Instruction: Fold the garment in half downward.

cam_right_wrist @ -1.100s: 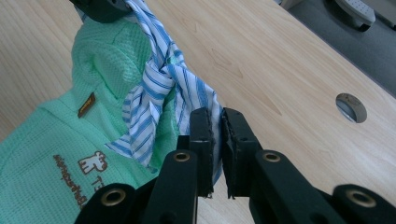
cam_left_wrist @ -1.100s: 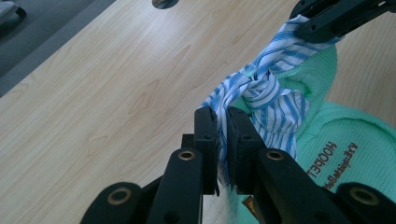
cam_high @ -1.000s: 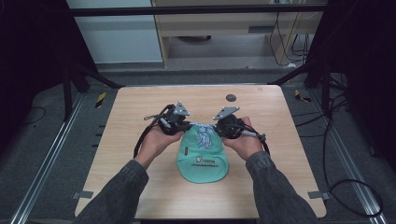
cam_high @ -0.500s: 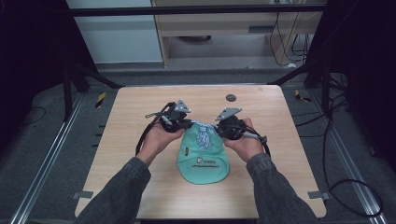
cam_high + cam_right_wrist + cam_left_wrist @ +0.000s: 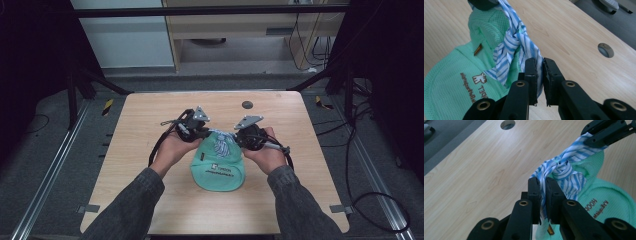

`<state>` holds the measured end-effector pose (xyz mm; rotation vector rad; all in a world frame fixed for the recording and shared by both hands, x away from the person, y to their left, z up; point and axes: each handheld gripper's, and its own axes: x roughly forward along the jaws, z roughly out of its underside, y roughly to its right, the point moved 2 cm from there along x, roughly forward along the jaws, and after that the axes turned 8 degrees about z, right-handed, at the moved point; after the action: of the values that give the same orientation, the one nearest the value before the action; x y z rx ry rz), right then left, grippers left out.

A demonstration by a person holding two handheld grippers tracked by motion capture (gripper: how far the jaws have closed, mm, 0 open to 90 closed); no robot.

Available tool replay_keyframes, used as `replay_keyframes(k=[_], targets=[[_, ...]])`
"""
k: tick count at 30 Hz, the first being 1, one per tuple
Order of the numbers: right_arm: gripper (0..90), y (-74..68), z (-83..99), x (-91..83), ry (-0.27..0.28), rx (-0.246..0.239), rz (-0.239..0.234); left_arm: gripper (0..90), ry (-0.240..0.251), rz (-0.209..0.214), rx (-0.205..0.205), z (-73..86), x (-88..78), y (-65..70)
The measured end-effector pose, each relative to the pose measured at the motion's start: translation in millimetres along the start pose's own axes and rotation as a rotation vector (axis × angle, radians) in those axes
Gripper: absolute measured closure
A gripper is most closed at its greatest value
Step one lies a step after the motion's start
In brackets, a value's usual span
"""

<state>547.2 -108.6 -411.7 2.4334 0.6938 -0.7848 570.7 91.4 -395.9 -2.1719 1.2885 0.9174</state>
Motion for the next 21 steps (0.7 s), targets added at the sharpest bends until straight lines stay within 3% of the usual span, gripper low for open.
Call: replay_keyframes(k=[10,21], targets=[[81.1,-8.4,13.0,1.9,-0.003,0.013,-0.014,83.1,-0.003,-0.006,-0.002,14.4,1.1,12.4],[80.8,-15.0,13.3,-2.5,0.01,0.006,-0.029,83.7,0.006,0.007,-0.016,28.0,-4.2,17.7]])
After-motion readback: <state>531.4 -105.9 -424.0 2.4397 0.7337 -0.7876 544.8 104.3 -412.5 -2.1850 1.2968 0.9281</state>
